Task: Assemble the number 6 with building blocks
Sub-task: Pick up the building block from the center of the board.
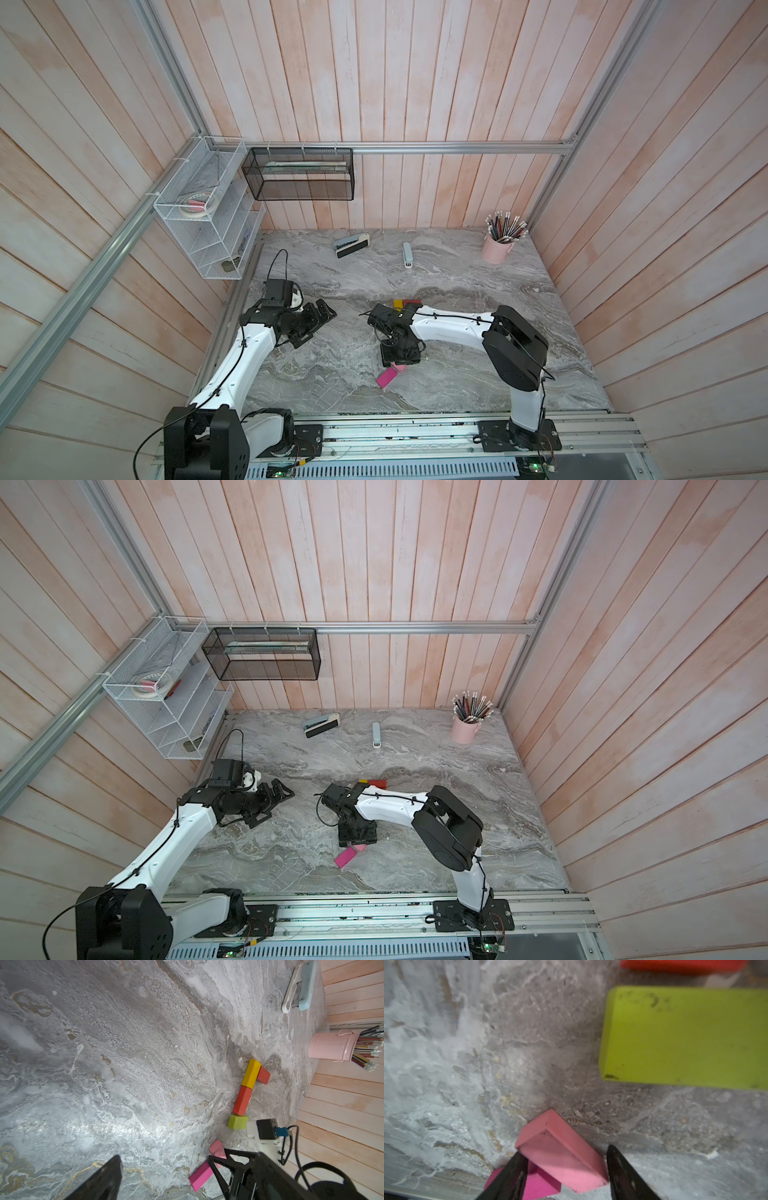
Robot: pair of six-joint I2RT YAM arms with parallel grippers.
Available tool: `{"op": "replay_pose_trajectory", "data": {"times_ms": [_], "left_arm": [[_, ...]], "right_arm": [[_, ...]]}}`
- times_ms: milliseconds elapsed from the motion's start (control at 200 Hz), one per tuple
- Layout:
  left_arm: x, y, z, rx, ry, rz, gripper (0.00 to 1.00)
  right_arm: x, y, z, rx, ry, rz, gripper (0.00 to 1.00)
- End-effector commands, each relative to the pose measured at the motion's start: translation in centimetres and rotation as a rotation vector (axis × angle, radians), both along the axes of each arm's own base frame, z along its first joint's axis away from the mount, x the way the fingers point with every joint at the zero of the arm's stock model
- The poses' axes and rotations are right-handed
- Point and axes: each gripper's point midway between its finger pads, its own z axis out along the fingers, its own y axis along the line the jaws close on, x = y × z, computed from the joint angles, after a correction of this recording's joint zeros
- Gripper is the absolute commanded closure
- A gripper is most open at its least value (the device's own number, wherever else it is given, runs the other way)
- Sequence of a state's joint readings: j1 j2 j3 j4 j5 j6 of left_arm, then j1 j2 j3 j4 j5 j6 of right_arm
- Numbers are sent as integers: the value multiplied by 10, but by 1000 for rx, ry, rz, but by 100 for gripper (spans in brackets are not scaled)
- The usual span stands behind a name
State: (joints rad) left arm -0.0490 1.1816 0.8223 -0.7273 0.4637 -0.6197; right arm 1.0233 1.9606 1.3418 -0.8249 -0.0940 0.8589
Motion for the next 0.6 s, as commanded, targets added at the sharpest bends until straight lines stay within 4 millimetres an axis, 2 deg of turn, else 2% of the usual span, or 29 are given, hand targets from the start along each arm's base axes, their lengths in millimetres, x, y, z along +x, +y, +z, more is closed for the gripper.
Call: {"op": "replay_pose_trajectory", "data": {"times_ms": [0, 270, 485, 595], "left_arm": [[-6, 0, -2, 16, 1, -19, 0], [-5, 0, 0, 18, -2, -26, 0], [-3, 0, 2, 23, -6, -28, 0], [-3, 0, 2, 19, -3, -29, 0]], "right_arm": [[1, -7, -14, -69, 0, 8, 38], [15, -2, -14, -82, -26, 21, 38], [22, -7, -15, -94, -31, 19, 39], [25, -9, -15, -95, -37, 14, 49]]}}
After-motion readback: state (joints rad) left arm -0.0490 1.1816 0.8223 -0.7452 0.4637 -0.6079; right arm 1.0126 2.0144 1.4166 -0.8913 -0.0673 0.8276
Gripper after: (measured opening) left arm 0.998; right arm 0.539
